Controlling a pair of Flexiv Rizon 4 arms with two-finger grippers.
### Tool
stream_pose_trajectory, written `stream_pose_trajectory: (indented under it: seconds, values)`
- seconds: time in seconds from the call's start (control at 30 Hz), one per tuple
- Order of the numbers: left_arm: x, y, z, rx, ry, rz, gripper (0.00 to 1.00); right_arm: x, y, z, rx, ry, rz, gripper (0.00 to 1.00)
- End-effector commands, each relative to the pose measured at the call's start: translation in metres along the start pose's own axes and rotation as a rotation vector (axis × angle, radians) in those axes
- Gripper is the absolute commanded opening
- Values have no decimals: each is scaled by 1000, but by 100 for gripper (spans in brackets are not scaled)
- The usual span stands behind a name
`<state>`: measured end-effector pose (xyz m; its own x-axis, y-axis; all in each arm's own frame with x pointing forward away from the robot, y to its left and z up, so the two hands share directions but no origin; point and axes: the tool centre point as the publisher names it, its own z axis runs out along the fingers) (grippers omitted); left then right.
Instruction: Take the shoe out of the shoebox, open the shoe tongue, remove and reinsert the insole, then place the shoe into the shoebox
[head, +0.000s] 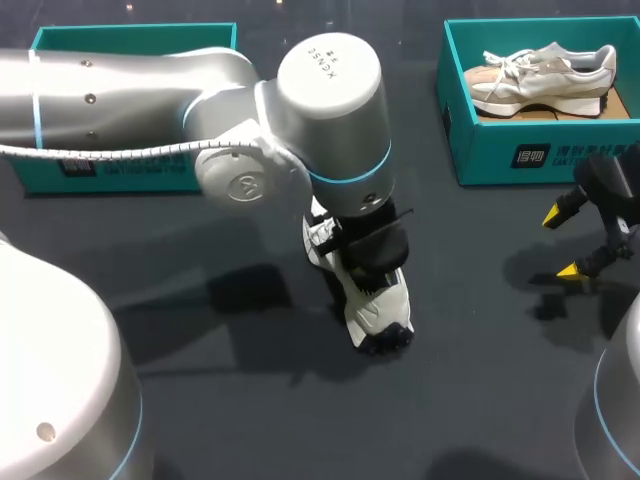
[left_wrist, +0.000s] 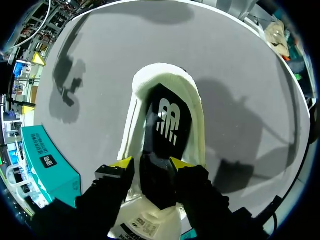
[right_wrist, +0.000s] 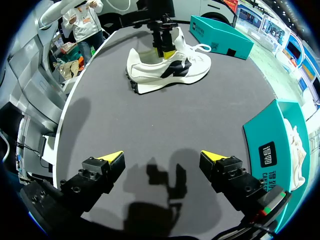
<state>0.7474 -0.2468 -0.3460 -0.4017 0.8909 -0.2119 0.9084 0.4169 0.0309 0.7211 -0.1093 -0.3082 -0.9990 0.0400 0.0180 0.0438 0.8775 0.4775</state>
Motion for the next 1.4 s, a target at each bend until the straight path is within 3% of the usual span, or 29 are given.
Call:
stream_pose_trajectory:
  seconds: [0.03,0.23,0.33,0.73,1.03,1.4]
  values:
    - [-1,3,0,-3,9,-3,58,1,0,0,2,-1,0,100]
    - [4,3,0,14,27,6,93,1,0,0,2,-1,0,100]
    - [7,6,-2,21,32,16,100,1,0,0,2,-1,0,100]
    - [8,20,-16,84,16,52,100,1,0,0,2,-1,0,100]
    - [1,35,-18,86,18,51,100,1,0,0,2,-1,0,100]
    - [-1,67,-40,87,-8,28,86,1,0,0,2,-1,0,100]
